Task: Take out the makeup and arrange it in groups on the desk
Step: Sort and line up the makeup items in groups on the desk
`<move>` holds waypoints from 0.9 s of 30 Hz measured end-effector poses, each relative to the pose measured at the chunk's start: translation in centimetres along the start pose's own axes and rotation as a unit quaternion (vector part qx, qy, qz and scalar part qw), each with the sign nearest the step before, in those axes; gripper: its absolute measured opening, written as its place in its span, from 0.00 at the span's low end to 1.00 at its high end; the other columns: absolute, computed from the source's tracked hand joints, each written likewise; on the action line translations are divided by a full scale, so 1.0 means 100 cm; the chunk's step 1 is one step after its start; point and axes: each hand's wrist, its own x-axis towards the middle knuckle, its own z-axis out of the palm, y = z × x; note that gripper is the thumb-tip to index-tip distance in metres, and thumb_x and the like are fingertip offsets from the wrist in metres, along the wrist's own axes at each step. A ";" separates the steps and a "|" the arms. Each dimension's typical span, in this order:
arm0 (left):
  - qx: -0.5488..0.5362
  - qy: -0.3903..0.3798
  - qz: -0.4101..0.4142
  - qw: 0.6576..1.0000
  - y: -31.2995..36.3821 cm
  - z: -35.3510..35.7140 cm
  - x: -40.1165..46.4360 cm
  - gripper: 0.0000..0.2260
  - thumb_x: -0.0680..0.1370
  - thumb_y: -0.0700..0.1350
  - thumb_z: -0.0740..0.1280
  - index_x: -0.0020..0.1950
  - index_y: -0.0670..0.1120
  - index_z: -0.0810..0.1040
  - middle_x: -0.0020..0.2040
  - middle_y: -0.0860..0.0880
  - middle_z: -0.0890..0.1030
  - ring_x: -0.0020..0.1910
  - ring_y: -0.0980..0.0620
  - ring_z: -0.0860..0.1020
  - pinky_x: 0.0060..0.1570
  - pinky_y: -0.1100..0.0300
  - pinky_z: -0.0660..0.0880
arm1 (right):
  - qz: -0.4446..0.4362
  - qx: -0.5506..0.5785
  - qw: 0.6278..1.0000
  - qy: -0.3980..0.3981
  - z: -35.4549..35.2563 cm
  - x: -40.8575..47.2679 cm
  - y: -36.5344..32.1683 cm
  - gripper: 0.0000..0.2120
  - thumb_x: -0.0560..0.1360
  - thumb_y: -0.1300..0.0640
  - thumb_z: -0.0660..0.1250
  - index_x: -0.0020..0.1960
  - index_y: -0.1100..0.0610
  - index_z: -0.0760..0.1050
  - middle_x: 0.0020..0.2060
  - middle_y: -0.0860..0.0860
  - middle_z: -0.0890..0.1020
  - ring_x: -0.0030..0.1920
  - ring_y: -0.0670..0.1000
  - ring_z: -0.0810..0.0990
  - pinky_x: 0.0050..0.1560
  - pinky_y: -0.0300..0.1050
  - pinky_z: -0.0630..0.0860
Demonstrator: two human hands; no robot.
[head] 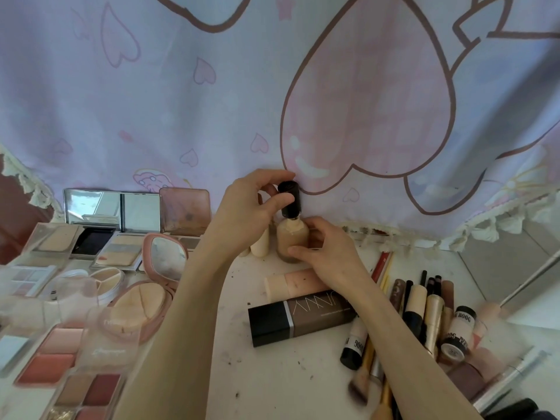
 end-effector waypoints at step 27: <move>0.013 0.025 0.003 1.000 -0.003 0.010 0.003 0.14 0.75 0.39 0.67 0.59 0.48 0.77 0.50 0.59 0.78 0.40 0.67 0.74 0.41 0.77 0.66 | 0.004 -0.083 0.996 0.026 0.004 0.001 0.000 0.18 0.73 0.55 0.69 0.62 0.54 0.73 0.55 0.49 0.78 0.50 0.42 0.71 0.50 0.35 0.66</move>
